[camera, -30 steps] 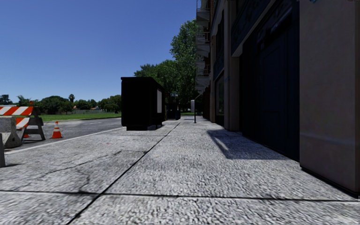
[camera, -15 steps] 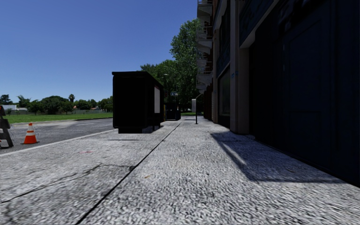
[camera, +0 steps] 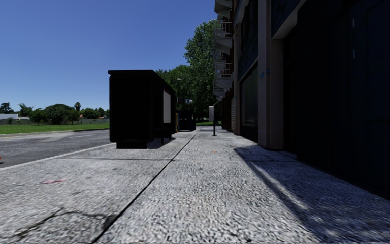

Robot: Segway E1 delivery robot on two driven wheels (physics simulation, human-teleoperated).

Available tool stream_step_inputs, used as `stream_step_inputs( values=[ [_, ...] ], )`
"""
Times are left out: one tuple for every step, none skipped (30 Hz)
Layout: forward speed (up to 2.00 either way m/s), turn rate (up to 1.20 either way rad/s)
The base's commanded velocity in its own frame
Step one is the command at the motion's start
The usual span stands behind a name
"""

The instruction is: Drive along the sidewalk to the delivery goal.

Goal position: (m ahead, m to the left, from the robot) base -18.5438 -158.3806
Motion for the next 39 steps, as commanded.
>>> stream_step_inputs(
  values=[
    [2.0,0.0],
    [2.0,0.0],
    [2.0,0.0],
    [2.0,0.0],
    [2.0,0.0],
    [2.0,0.0],
    [2.0,0.0],
    [2.0,0.0],
    [2.0,0.0],
    [2.0,0.0],
    [2.0,0.0],
    [2.0,0.0],
    [2.0,0.0],
    [2.0,0.0],
    [2.0,0.0],
    [2.0,0.0],
    [2.0,0.0],
    [2.0,0.0],
    [2.0,0.0],
    [2.0,0.0],
    [2.0,0.0],
    [2.0,0.0],
    [2.0,0.0],
    [2.0,0.0],
    [2.0,0.0],
    [2.0,0.0],
    [2.0,0.0],
    [2.0,0.0],
    [2.0,0.0],
    [2.0,0.0],
    [2.0,0.0],
    [2.0,0.0],
    [2.0,0.0],
    [2.0,0.0],
    [2.0,0.0],
    [2.0,0.0],
    [2.0,0.0],
    [2.0,0.0],
    [2.0,0.0]
  ],
)
